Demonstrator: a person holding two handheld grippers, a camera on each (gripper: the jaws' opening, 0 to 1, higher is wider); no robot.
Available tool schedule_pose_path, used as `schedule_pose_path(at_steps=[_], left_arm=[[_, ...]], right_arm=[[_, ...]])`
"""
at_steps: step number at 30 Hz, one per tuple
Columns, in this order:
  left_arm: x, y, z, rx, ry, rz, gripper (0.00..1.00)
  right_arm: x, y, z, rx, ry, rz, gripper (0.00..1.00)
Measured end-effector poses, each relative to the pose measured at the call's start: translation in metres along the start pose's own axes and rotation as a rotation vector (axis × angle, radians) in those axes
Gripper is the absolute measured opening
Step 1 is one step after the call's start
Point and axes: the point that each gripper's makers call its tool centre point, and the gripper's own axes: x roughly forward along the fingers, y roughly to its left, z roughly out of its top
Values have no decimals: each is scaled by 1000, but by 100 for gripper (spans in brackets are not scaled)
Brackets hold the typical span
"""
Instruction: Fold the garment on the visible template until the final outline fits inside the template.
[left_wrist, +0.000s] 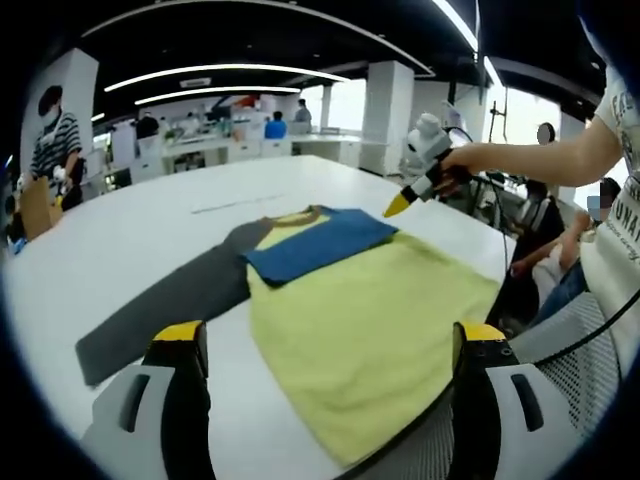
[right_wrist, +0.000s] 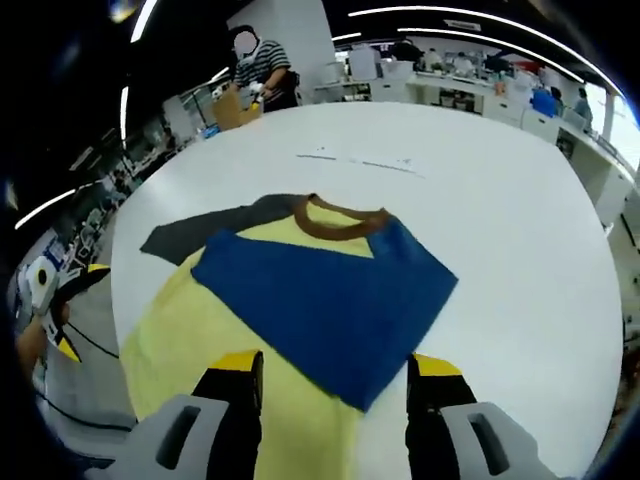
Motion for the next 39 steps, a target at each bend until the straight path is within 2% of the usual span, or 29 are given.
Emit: schedule_pose_path(at_steps=[5, 14, 18, 21, 25, 30, 34, 38, 39], left_arm=[[1, -1, 0, 5, 3, -3, 99], [1, 1, -1, 9, 4, -6, 99], [0, 1, 0, 8, 6, -6, 98], [-1, 1, 0, 9, 7, -4, 98], [-2, 1, 1, 9, 7, -2, 98], [-2, 1, 2, 9, 8, -3, 98], [-3, 0, 3, 11, 3, -3, 98], [-4, -1, 6, 5, -12, -6, 98], [-4, -1, 6, 5, -10, -5, 98]], right_arm=[[0, -7, -20, 20, 23, 2, 45], [6, -8, -36, 27, 19, -9, 29], [10, -10, -39, 41, 2, -20, 21], [15, -17, -42, 29, -3, -57, 16], [20, -16, -41, 92, -38, -70, 13], [25, -16, -38, 113, -56, -105, 8], [26, -16, -39, 59, -41, -156, 2], [28, -16, -39, 54, -42, -187, 1], [28, -17, -38, 24, -34, -195, 0]])
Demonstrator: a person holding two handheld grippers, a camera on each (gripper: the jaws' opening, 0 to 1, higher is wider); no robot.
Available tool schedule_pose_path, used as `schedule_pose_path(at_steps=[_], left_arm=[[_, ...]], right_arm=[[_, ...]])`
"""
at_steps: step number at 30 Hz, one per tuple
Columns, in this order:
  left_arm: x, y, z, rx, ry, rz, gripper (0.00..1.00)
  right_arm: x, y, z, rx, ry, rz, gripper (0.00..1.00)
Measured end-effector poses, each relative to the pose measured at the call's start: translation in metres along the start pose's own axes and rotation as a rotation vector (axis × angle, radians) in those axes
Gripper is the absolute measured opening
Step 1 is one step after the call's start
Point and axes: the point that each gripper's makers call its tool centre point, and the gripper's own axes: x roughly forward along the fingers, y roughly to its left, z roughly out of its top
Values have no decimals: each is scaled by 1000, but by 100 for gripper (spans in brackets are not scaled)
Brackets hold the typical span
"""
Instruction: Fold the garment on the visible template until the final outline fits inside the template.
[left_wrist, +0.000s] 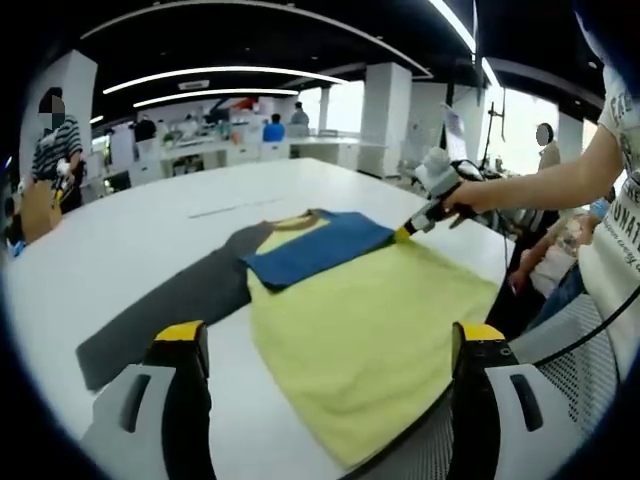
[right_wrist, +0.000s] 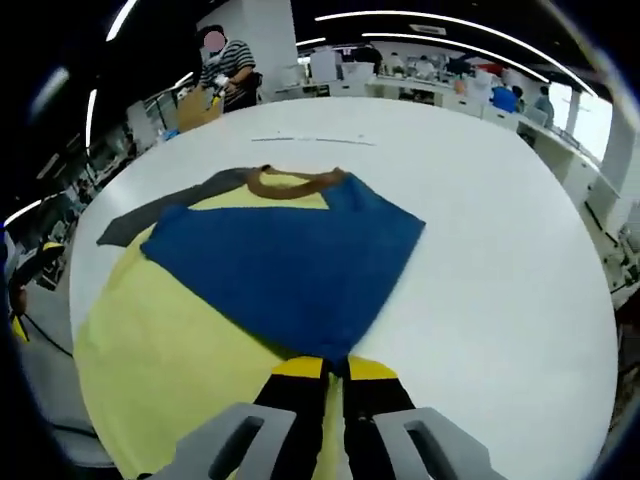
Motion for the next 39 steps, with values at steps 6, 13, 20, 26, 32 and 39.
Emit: schedule_pose_path(at_steps=[6, 13, 20, 26, 32, 39], left_arm=[[0, 0, 0, 4, -3, 0, 99], [0, 1, -2, -2, 2, 3, 99], [-1, 4, -2, 2, 8, 13, 99], [0, 6, -5, -7, 19, 15, 98], [1, 7, -4, -5, 21, 13, 98], [0, 9, -5, -8, 23, 17, 98]], right_arm=[[-2, -6, -1, -5, 5, 0, 0], [-7, -20, -6, -1, 17, -11, 0], [-11, -34, -10, -4, 26, -24, 0], [-17, -50, -15, 10, 35, -42, 1], [-21, -56, -19, 26, 39, -44, 1], [-22, -56, -19, 36, 35, -26, 3]])
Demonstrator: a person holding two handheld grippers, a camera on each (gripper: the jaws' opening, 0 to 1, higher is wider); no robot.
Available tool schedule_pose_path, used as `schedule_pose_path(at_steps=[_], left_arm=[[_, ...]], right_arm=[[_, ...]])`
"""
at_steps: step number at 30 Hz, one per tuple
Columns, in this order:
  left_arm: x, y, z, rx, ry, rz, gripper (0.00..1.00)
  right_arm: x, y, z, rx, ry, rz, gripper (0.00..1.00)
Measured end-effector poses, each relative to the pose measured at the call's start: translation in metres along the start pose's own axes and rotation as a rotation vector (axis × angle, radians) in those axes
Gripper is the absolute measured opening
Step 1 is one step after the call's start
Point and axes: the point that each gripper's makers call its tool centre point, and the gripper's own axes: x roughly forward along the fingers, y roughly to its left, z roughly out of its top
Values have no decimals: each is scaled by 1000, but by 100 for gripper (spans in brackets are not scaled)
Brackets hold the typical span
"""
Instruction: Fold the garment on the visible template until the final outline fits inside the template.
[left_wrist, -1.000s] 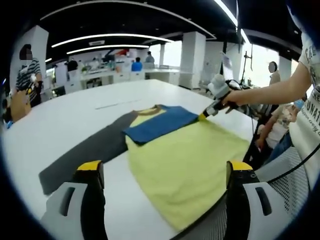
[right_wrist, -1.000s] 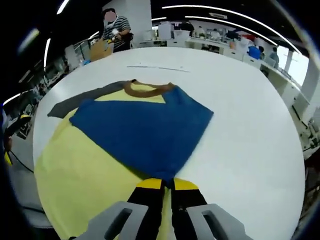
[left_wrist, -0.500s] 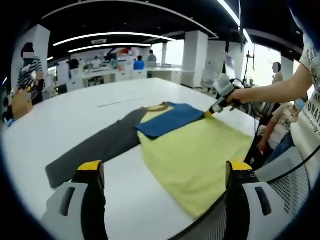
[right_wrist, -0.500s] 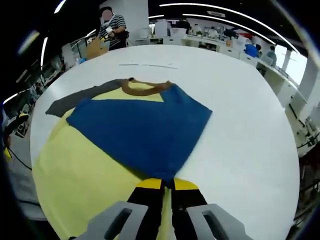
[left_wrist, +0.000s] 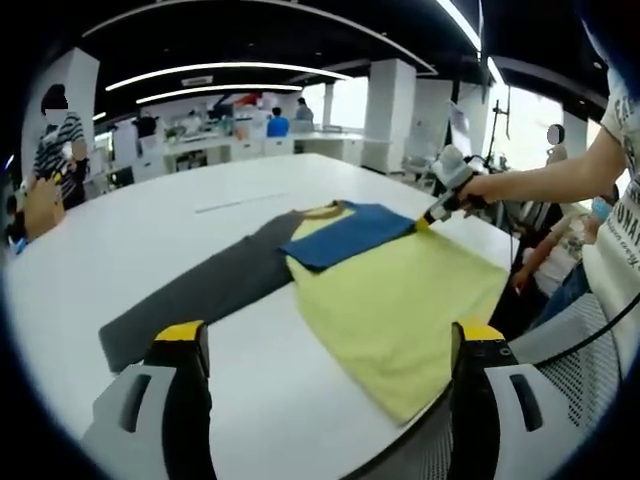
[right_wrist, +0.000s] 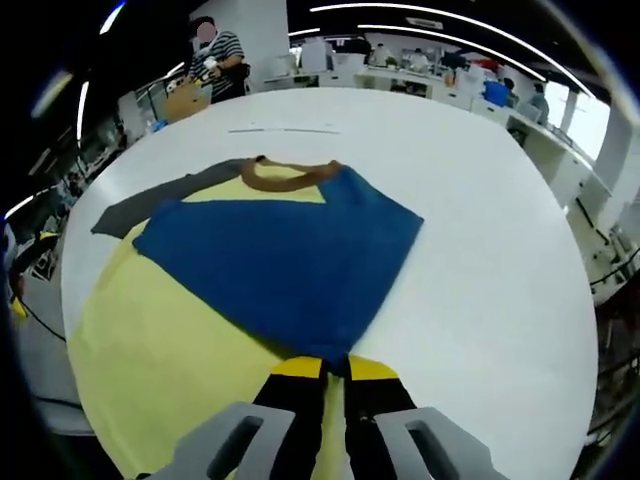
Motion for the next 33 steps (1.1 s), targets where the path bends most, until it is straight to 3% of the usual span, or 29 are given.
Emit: schedule_pose_path(at_steps=[3, 7, 14, 20, 33], left_arm=[[-1, 2, 0, -2, 0, 11, 98], [-3, 4, 0, -10, -3, 19, 98], [-3, 5, 1, -12, -3, 24, 98], [-3, 9, 4, -19, -11, 30, 98], [-15, 39, 3, -43, -11, 97, 97]], right_arm=[[-2, 1, 0, -2, -10, 15, 10], [-9, 2, 2, -6, -51, 38, 31], [-19, 11, 9, 4, -128, 106, 55], [-37, 27, 21, -84, -223, 157, 79], [-78, 51, 14, -188, -293, 208, 99]])
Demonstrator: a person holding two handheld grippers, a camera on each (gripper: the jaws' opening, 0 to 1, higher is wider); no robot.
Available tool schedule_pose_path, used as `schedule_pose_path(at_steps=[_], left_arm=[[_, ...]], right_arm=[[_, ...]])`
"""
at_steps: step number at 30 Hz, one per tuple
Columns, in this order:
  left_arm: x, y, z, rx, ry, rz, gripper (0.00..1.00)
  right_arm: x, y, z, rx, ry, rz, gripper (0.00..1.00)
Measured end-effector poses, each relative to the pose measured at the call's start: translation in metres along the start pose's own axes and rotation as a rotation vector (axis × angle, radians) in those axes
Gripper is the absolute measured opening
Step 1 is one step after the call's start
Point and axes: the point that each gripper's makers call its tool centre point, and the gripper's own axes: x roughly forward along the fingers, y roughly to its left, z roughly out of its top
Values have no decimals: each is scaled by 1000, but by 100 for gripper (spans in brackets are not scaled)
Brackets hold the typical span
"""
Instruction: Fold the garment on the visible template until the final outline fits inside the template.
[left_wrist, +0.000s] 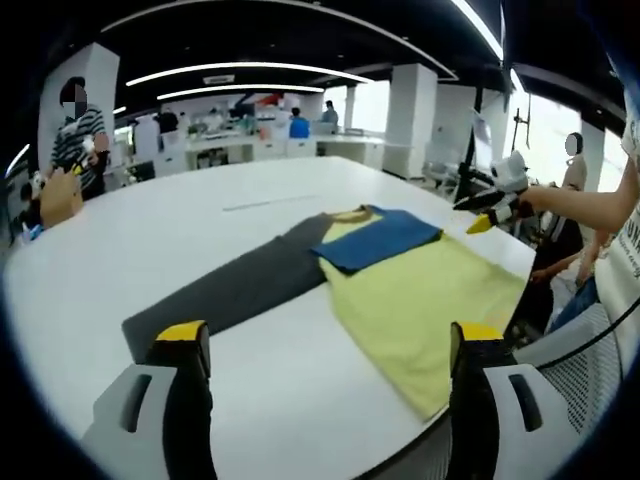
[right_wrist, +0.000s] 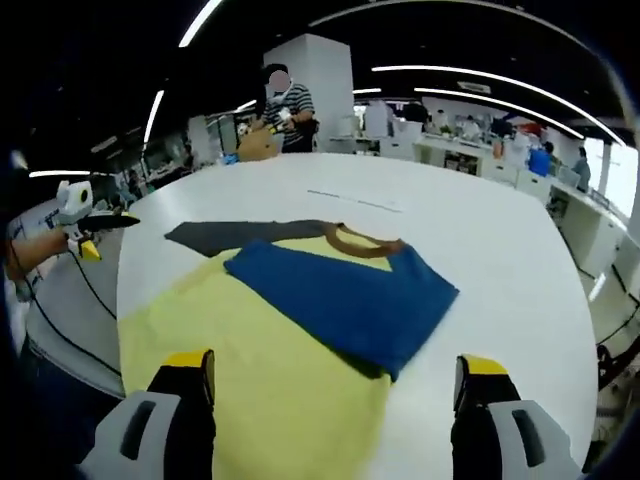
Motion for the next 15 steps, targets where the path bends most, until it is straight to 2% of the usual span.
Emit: schedule_pose_path(at_steps=[8, 13, 15], left_arm=[[-10, 33, 0, -36, -15, 73, 96], [-14, 57, -6, -30, -11, 134, 93], [-15, 67, -11, -35, 9, 164, 91]], right_arm=[[-19, 23, 10, -2, -55, 57, 99], [-25, 31, 7, -14, -45, 57, 99], [-27, 33, 5, -16, -40, 58, 99]])
